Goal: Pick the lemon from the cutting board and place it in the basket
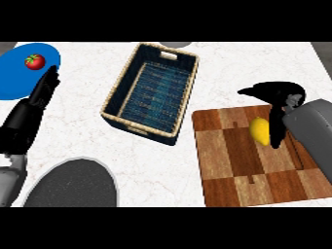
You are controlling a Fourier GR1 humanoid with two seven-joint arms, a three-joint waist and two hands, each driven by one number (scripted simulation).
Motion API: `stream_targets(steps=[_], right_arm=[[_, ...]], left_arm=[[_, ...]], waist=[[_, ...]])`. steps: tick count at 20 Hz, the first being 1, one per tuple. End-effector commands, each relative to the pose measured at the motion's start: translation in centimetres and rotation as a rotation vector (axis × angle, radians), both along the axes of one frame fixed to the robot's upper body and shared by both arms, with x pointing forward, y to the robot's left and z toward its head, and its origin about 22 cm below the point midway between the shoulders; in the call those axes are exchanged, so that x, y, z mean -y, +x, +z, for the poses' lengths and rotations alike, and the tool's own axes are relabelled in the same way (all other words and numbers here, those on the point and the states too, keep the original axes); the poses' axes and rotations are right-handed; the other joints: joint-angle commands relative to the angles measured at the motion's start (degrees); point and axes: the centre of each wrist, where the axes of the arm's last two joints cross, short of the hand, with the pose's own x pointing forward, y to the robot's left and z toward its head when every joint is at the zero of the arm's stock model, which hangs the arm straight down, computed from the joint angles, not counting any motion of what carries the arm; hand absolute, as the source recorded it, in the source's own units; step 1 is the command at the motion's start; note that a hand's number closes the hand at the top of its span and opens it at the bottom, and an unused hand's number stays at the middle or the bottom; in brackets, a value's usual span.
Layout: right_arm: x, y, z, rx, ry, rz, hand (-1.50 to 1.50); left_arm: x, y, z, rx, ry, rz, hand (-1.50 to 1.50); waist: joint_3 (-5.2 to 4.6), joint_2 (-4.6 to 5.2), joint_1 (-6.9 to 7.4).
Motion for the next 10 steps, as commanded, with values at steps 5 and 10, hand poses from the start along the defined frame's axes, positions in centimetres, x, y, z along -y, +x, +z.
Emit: stream_targets(steps=[5, 10], right_arm=[[1.7, -0.1, -1.9, -0.006, 0.026, -0.02, -1.5], [2.1, -1.9, -2.3, 0.009, 0.041, -0.044, -1.5]], left_arm=[[-1.6, -0.7, 0.9, -0.006, -0.002, -0.003, 0.0], [-1.1, -2.8, -0.5, -0.001, -0.002, 0.002, 0.0]], waist=[[0.01, 0.02, 0.19], [0.0, -0.14, -0.09]])
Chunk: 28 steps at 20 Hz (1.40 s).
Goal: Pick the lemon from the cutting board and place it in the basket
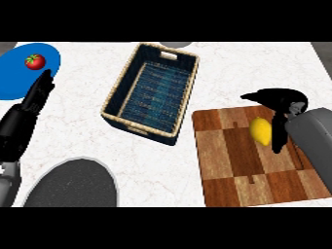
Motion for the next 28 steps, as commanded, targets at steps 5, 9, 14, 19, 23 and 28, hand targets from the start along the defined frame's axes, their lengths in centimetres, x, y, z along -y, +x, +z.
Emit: stream_targets(steps=[5, 9, 14, 19, 23, 28], right_arm=[[-0.5, -2.3, -3.4, -0.026, -0.017, 0.007, -1.5], [3.7, -0.4, -2.1, -0.015, -0.031, -0.031, -1.5], [2.6, -0.2, -3.8, -0.019, -0.032, -0.033, -1.5], [1.2, -0.3, -5.6, -0.032, 0.034, -0.065, 1.5], [3.0, -1.0, -6.5, -0.013, 0.01, -0.019, 1.5], [0.7, 0.1, -6.6, 0.012, 0.015, 0.034, 1.5]], left_arm=[[0.2, 1.1, -0.2, 0.016, 0.008, -0.001, 0.0], [-0.4, 0.4, 0.5, 0.005, -0.006, -0.006, 0.0], [0.7, 0.9, 1.4, 0.011, 0.001, -0.001, 0.0], [0.6, 1.9, -0.1, -0.004, -0.015, -0.001, 0.0], [-0.2, 0.6, -1.4, 0.012, 0.003, -0.007, 0.0], [0.5, 0.3, -0.3, -0.001, 0.001, -0.007, 0.0]], waist=[[-0.01, 0.0, -0.25], [0.01, 0.08, 0.18], [0.01, 0.08, 0.13], [0.01, 0.14, 0.06], [0.0, 0.11, 0.13], [0.01, 0.09, 0.33]])
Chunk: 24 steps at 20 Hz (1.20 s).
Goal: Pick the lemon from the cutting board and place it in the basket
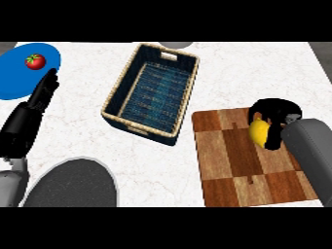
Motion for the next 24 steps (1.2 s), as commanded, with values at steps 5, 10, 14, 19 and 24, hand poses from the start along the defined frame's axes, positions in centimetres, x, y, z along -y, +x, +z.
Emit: stream_targets(steps=[5, 10, 14, 19, 24], right_arm=[[1.1, 0.6, 0.4, 0.129, -0.008, 0.006, 1.5], [3.3, -0.3, 1.8, 0.391, -0.083, -0.335, 1.5], [0.8, -1.4, 2.5, 0.557, -0.091, -0.382, 1.5], [1.1, -0.9, 9.6, 0.897, 0.149, -0.453, 1.5], [-0.6, -1.7, 15.2, 1.087, 0.54, -0.443, 1.5]], left_arm=[[1.3, 0.2, 0.1, 0.002, 0.0, 0.016, 0.0], [-0.9, -1.1, 0.2, -0.015, -0.011, 0.021, 0.0], [-0.5, -0.2, -0.3, -0.008, 0.011, 0.04, 0.0], [-0.7, -0.3, -0.3, -0.023, 0.004, 0.02, 0.0], [-1.3, -0.8, -0.3, -0.027, 0.0, 0.031, 0.0]], waist=[[0.48, 0.42, -0.11], [0.41, -0.32, -1.31], [0.4, -0.06, -1.67], [0.44, -0.35, -2.1], [0.49, -0.54, -1.81]])
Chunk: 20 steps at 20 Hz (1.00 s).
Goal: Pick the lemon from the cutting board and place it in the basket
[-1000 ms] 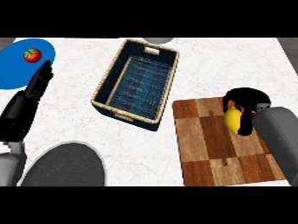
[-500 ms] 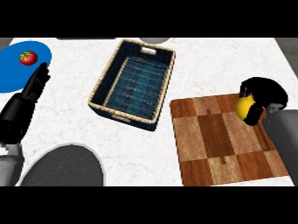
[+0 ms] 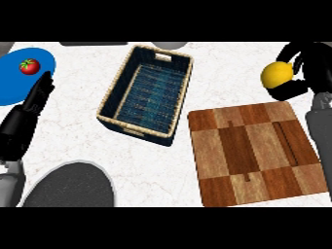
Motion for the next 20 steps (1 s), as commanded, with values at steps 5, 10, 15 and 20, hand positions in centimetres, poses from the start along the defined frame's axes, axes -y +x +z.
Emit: stream_targets(steps=[5, 10, 15, 20], right_arm=[[-3.8, -3.3, 11.8, 0.313, 0.236, 0.179, 1.5], [-8.4, -3.7, 18.1, 0.276, 0.275, 0.289, 1.5], [-12.0, -2.5, 22.0, 0.209, 0.303, 0.315, 1.5], [-17.5, -1.2, 24.0, 0.129, 0.308, 0.339, 1.5]], left_arm=[[-0.9, -0.1, 0.9, 0.014, 0.005, -0.008, 0.0], [0.4, 0.6, 1.2, 0.031, 0.013, -0.023, 0.0], [0.4, 0.5, 1.5, 0.02, -0.004, -0.048, 0.0], [1.8, 0.5, 1.2, 0.012, 0.009, -0.048, 0.0]], waist=[[-0.05, 0.21, 0.64], [-0.06, 0.52, 1.72], [-0.04, 0.69, 2.17], [-0.05, 0.8, 2.69]])
